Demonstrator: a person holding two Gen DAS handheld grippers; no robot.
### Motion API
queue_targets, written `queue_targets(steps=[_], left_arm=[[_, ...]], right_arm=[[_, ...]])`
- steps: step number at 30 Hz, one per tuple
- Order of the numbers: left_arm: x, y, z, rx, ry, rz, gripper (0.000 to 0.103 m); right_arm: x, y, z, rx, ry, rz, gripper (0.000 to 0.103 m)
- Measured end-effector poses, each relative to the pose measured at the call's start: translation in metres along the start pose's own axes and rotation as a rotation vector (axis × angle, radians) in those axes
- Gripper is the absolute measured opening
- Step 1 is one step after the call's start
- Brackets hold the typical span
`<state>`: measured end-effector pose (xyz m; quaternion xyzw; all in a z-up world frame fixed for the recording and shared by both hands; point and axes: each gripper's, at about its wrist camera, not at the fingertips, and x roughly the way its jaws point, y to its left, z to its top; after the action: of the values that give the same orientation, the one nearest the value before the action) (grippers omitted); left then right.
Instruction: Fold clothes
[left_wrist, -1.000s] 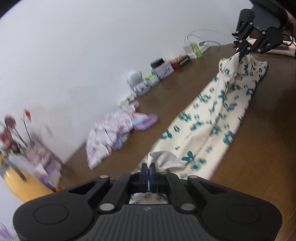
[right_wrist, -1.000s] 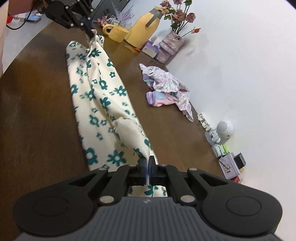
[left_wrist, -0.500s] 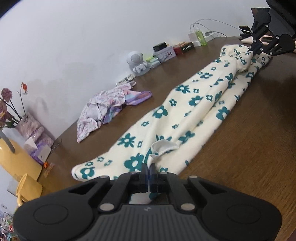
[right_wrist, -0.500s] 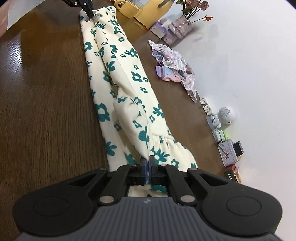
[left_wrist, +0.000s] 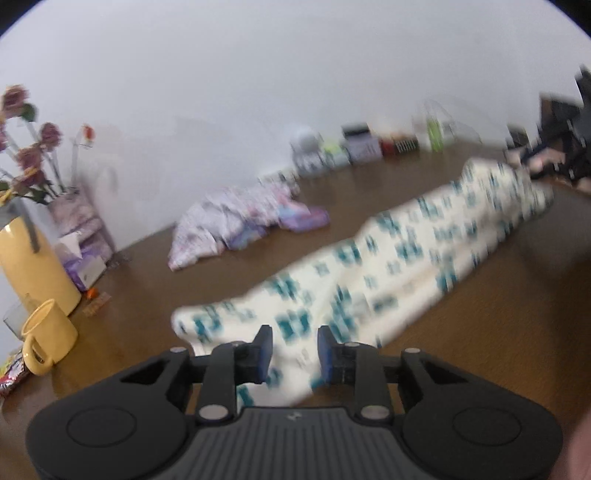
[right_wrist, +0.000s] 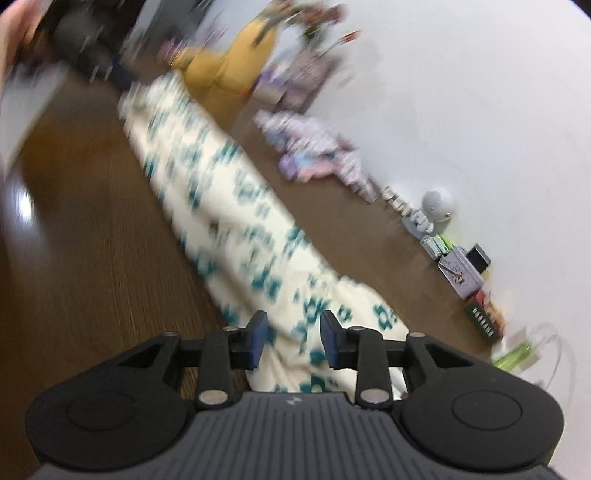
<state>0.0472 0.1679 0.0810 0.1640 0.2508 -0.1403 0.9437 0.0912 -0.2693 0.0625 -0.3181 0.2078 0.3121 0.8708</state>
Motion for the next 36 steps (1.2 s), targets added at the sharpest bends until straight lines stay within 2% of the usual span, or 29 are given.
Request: queue_targets(steps=[4, 7, 9, 13, 16, 18, 22, 23, 24, 29, 36], left_arm=[[0.022, -0.001, 0.032, -0.055, -0.046, -0.040, 0.031], [0.059, -0.019, 0.048, -0.020, 0.007, -0.078, 0.031], [0.087, -0.028, 0.050, -0.015, 0.071, -0.094, 0.031], [0.114, -0.019, 0.037, -0.100, 0.131, -0.088, 0.030], [0.124, -0.004, 0.022, -0.169, 0.155, -0.084, 0.030], [0.124, 0.009, 0.011, -0.214, 0.150, -0.090, 0.025], [0.117, 0.023, -0.001, -0.262, 0.124, -0.105, 0.016], [0.114, 0.026, -0.003, -0.269, 0.119, -0.106, 0.015], [0.112, 0.028, -0.005, -0.276, 0.114, -0.106, 0.014], [0.102, 0.033, -0.011, -0.299, 0.102, -0.085, 0.009], [0.101, 0.033, -0.019, -0.331, 0.086, -0.068, 0.008]], right_arm=[[0.005, -0.021, 0.032, 0.172, -0.114, 0.083, 0.030], [0.041, -0.017, 0.063, 0.231, -0.125, 0.167, 0.030], [0.067, -0.011, 0.079, 0.263, -0.114, 0.214, 0.030], [0.115, 0.001, 0.093, 0.292, -0.039, 0.279, 0.030], [0.129, 0.005, 0.080, 0.288, 0.029, 0.286, 0.031], [0.132, 0.005, 0.067, 0.288, 0.069, 0.282, 0.033], [0.116, -0.016, 0.037, 0.371, 0.057, 0.285, 0.034], [0.113, -0.020, 0.031, 0.381, 0.062, 0.279, 0.044], [0.109, -0.023, 0.025, 0.385, 0.067, 0.263, 0.048], [0.096, -0.039, 0.004, 0.405, 0.077, 0.217, 0.048], [0.084, -0.037, -0.013, 0.404, 0.049, 0.183, 0.048]])
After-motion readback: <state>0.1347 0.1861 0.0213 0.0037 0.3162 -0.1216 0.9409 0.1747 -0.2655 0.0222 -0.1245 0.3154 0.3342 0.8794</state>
